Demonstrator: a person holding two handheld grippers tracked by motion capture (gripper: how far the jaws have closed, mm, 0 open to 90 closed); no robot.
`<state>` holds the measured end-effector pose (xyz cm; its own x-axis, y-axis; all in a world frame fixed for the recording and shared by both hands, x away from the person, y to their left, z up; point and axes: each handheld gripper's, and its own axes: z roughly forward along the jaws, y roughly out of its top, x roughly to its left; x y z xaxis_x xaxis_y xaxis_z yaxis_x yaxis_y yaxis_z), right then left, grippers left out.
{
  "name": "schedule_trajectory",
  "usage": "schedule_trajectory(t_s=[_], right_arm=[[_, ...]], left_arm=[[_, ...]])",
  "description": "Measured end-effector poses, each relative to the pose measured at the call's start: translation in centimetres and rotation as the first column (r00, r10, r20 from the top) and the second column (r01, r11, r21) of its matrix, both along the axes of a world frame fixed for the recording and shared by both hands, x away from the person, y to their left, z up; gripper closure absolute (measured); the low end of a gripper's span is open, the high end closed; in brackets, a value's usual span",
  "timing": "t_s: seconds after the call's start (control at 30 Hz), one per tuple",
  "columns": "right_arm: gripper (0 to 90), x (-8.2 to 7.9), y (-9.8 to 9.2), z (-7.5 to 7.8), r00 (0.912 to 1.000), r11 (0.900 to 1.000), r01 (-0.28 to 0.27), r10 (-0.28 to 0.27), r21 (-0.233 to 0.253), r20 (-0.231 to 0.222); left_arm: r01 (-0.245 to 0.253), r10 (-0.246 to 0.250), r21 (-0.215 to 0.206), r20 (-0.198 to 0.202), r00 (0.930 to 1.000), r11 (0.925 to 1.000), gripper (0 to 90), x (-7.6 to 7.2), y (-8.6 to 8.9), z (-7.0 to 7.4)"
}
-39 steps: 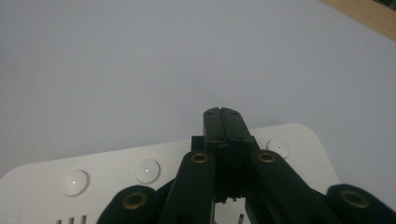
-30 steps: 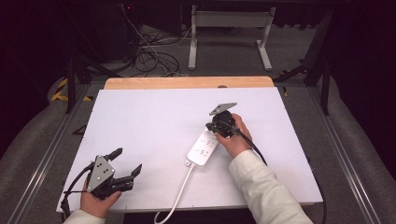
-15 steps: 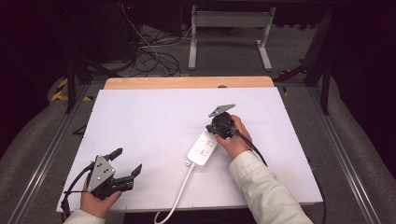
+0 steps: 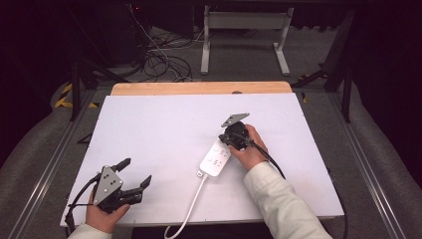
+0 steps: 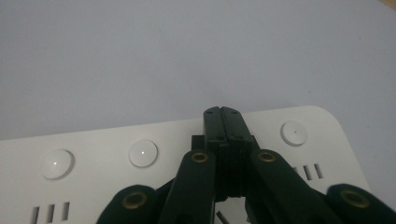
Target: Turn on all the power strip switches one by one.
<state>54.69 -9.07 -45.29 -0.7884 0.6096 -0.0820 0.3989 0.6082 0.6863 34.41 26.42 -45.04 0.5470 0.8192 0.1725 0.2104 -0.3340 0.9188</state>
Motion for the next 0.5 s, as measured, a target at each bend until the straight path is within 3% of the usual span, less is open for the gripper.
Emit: schedule_trajectory(t_s=[0.5], right_arm=[[90.0, 0.23, -0.1, -0.11, 0.9996, 1.0, 0.011, -0.01, 0.016, -0.026]], left_arm=[[0.004, -0.004, -0.001, -0.001, 1.0, 1.0, 18.1, -0.03, -0.03, 0.01]])
